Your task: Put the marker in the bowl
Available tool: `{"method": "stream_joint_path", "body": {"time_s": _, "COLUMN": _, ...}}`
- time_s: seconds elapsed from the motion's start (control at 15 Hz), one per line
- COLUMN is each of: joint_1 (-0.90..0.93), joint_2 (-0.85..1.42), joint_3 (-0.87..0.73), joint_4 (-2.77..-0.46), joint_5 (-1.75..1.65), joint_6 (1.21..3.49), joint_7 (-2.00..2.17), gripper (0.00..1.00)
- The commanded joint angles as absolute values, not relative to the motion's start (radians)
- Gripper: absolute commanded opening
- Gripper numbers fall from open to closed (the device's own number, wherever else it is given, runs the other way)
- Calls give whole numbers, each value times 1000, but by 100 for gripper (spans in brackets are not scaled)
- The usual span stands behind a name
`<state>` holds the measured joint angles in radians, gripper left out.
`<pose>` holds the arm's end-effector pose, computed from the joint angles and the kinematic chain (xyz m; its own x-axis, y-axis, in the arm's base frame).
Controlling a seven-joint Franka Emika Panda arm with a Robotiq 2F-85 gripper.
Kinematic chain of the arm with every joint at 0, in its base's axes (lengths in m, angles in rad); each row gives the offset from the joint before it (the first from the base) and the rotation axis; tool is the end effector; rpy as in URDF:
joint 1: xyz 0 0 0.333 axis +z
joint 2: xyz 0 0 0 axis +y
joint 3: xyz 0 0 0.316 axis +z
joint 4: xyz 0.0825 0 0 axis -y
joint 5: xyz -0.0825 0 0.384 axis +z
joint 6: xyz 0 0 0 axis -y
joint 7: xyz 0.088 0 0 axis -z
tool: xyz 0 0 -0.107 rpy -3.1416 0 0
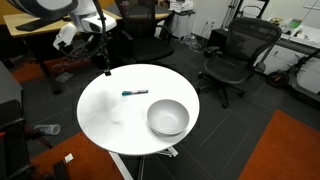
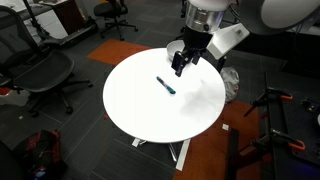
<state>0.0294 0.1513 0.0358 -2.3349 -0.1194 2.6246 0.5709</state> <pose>0.5291 0.0374 0.2849 0.9076 -0.3923 0.1498 -0.3945 -0.9188 -0.0163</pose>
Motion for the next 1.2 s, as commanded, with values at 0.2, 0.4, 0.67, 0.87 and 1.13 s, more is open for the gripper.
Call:
{"method": "stream_joint_path", "body": {"time_s": 0.2, "joint_1": 78, "joint_2": 329, "joint_3": -32, "joint_4": -2178, "joint_5": -110, "joint_6": 2635, "joint_7": 579, "gripper": 100}}
{"method": "stream_joint_path", "body": {"time_s": 0.4, "joint_1": 91, "joint_2": 390, "joint_3": -52, "joint_4": -2131, "joint_5": -99, "joint_6": 2638, "joint_7": 575, "gripper": 100}}
{"method": "stream_joint_path", "body": {"time_s": 0.67, "joint_1": 100, "joint_2": 455, "joint_3": -72, "joint_4": -2085, "joint_5": -84, "joint_6": 2646, "joint_7": 565, "gripper": 100}}
{"method": "stream_joint_path", "body": {"time_s": 0.87, "joint_1": 93, "joint_2": 500, "joint_3": -74, "joint_4": -2060, "joint_5": -55, "joint_6": 2666, "joint_7": 546, "gripper": 100}}
{"method": "stream_joint_path", "body": {"time_s": 1.13, "joint_1": 88, "joint_2": 556, "joint_3": -76, "joint_4": -2029, "joint_5": -10, "joint_6": 2704, "joint_7": 532, "gripper": 100}}
